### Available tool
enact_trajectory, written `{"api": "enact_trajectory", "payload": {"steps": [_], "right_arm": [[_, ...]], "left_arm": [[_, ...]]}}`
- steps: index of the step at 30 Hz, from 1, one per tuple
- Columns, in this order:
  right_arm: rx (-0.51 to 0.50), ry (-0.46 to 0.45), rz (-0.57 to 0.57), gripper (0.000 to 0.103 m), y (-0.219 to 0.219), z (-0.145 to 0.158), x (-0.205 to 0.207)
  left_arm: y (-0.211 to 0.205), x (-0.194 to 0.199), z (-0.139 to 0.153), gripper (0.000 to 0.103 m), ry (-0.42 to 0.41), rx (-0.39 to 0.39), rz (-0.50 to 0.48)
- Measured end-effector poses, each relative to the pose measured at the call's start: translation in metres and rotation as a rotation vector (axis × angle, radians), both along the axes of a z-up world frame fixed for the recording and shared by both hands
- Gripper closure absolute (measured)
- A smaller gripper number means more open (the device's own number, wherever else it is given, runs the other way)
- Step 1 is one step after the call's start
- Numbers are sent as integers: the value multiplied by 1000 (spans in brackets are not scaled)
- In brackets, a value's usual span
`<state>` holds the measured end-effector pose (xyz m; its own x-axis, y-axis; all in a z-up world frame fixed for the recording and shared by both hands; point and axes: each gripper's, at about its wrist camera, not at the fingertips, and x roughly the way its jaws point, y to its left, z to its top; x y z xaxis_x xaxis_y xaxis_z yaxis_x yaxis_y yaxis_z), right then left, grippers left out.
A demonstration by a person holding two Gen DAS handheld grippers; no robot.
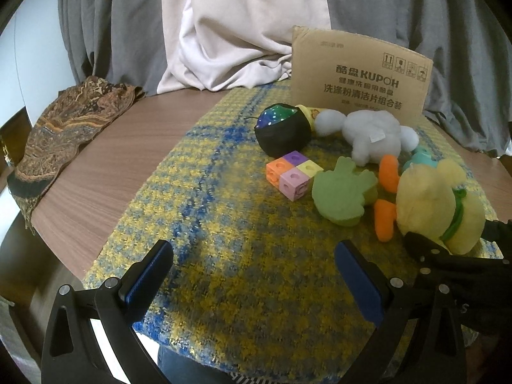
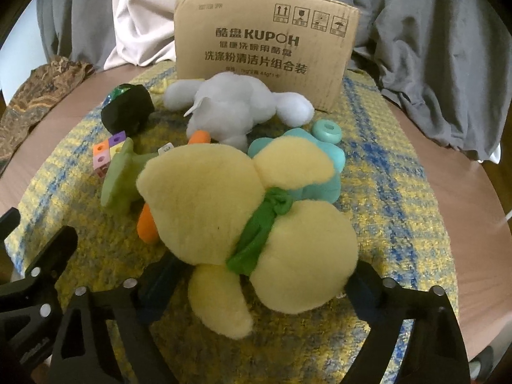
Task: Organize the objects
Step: 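Move the right gripper to the yellow plush duck while the left gripper approaches the green frog sponge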
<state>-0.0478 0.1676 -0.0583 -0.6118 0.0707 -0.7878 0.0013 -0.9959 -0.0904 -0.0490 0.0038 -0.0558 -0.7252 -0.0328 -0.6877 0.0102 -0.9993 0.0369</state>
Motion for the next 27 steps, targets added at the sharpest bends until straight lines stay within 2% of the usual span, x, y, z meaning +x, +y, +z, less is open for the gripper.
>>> {"api": "enact_trajectory", "payload": {"steps": [9, 17, 27], "right_arm": [[-65, 14, 5, 33, 11, 6, 9], [-104, 43, -40, 34, 26, 16, 23], [-100, 109, -119, 34, 51, 34, 28]], "left_arm": [[8, -2, 1, 0, -1, 5, -25], [20, -5, 7, 0, 14, 7, -65], [48, -32, 13, 0, 43, 19, -147]]}}
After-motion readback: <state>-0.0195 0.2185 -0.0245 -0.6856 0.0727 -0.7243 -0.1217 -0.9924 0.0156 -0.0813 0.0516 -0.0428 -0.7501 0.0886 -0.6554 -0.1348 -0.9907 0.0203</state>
